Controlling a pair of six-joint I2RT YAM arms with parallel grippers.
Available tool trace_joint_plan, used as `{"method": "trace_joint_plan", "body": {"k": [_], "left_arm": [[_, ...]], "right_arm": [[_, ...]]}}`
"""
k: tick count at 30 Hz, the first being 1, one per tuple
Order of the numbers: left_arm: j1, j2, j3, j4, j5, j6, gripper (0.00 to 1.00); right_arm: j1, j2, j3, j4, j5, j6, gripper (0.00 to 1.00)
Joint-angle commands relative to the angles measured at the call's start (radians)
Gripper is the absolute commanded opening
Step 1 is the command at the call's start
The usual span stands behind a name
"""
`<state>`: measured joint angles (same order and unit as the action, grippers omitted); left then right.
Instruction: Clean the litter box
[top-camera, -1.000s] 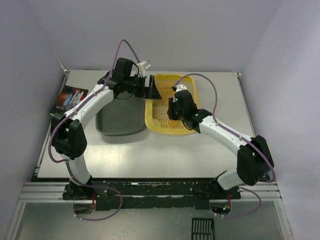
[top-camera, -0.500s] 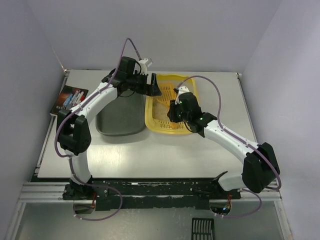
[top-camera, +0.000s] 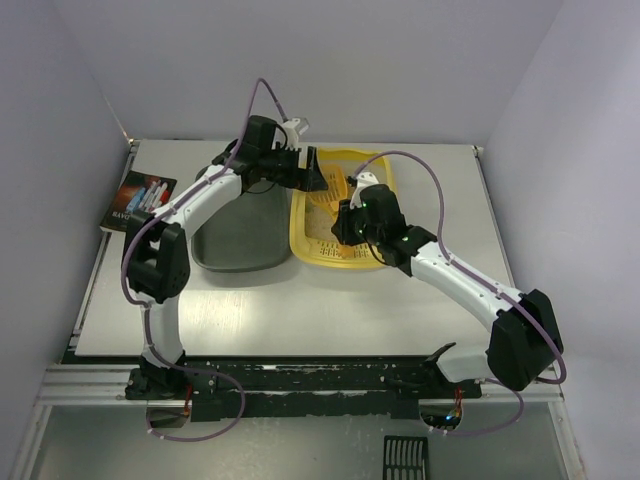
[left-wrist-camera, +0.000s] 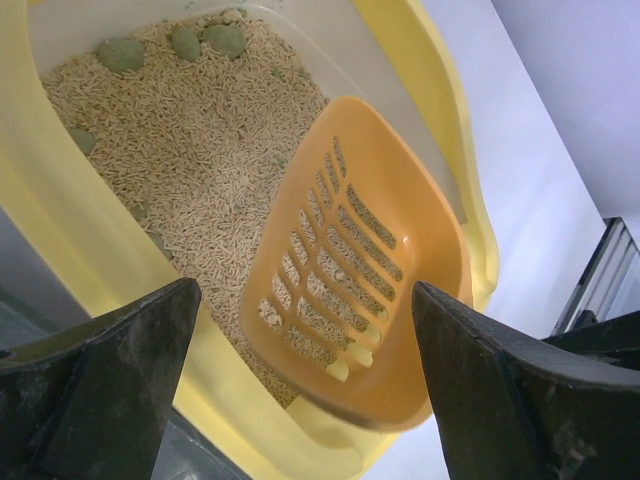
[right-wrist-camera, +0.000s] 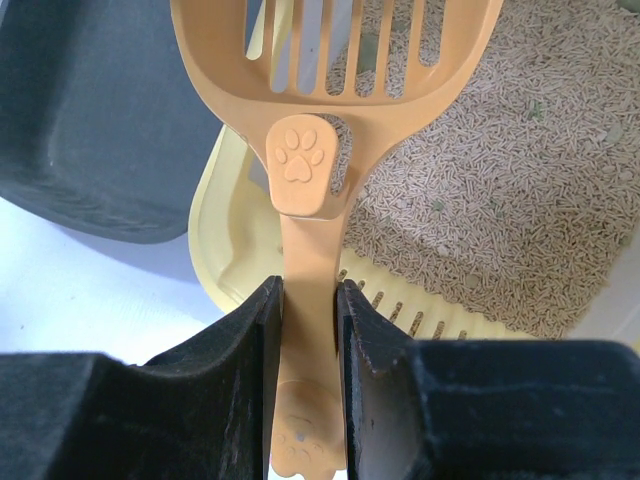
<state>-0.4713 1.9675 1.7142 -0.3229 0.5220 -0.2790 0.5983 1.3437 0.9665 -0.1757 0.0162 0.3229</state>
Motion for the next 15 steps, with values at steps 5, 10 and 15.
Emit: {"method": "trace_joint_plan", "body": {"k": [5,10,15], "left_arm": [[-0.004,0.047,0.062,0.056,0.155,-0.032,0.69],[-0.004,0.065,0.12,0.003,0.183,-0.007,0.49],[-0.004,0.071,0.157,-0.048,0.204,0.03,0.23]], "right_arm": [[-0.003,-0.01,-0.022,0.031,-0.044,-0.016,0.0],[-0.003,-0.008,-0.031,0.028,-0.035,-0.027,0.01],[-0.005,-0.006,-0.033,0.021,-0.011,-0.039,0.03]]}}
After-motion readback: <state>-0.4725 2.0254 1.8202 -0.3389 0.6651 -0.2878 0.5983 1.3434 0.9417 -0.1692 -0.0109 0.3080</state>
